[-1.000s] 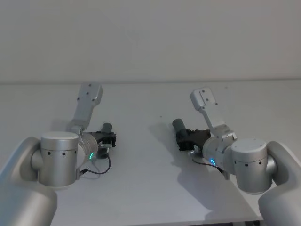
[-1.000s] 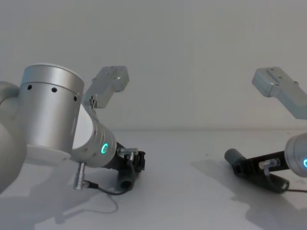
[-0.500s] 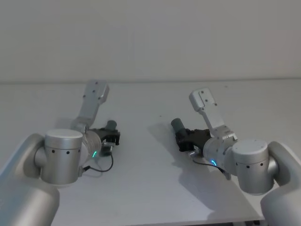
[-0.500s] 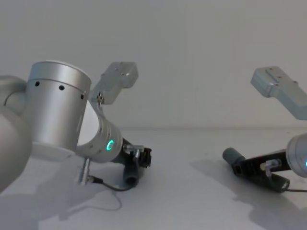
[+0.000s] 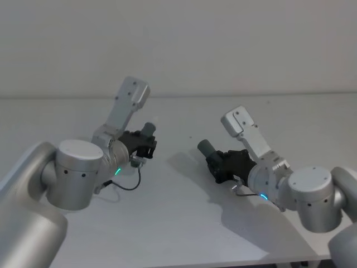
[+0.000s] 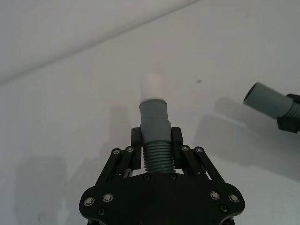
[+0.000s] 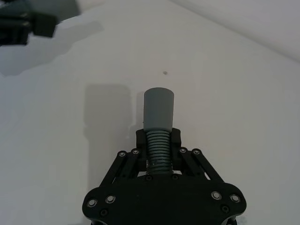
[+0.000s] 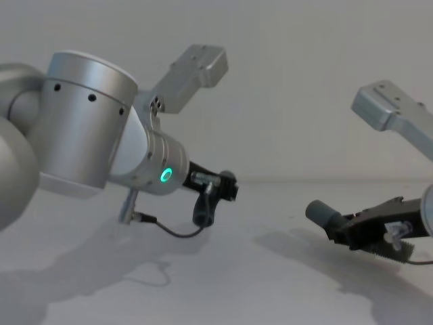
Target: Use both hands to pick up one end of the pipe from the table, align the ends, and insert them.
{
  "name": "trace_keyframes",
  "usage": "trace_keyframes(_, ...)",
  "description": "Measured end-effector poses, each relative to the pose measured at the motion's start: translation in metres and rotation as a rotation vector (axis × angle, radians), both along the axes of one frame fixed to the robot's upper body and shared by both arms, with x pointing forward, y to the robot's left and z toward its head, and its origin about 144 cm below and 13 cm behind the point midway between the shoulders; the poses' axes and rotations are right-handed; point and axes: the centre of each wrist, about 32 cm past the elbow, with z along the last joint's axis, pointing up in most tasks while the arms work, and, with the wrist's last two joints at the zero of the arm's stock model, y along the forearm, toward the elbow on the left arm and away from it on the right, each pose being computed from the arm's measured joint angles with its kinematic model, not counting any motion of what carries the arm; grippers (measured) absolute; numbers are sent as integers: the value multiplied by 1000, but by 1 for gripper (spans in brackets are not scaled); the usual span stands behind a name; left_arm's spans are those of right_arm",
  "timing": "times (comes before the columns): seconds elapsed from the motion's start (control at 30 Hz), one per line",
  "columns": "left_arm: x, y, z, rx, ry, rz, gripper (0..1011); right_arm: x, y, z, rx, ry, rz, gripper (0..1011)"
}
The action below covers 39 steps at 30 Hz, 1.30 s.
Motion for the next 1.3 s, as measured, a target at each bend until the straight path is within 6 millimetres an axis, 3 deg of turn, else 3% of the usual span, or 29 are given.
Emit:
trace_keyframes(0.63,-7,19,28,100,-112,-300,334,-19,-33,21,-191,-172,277,252)
trace_keyframes(1.3,0,41,45,236,-78,-635,334,-45,-57,28,-500,-422,429,252)
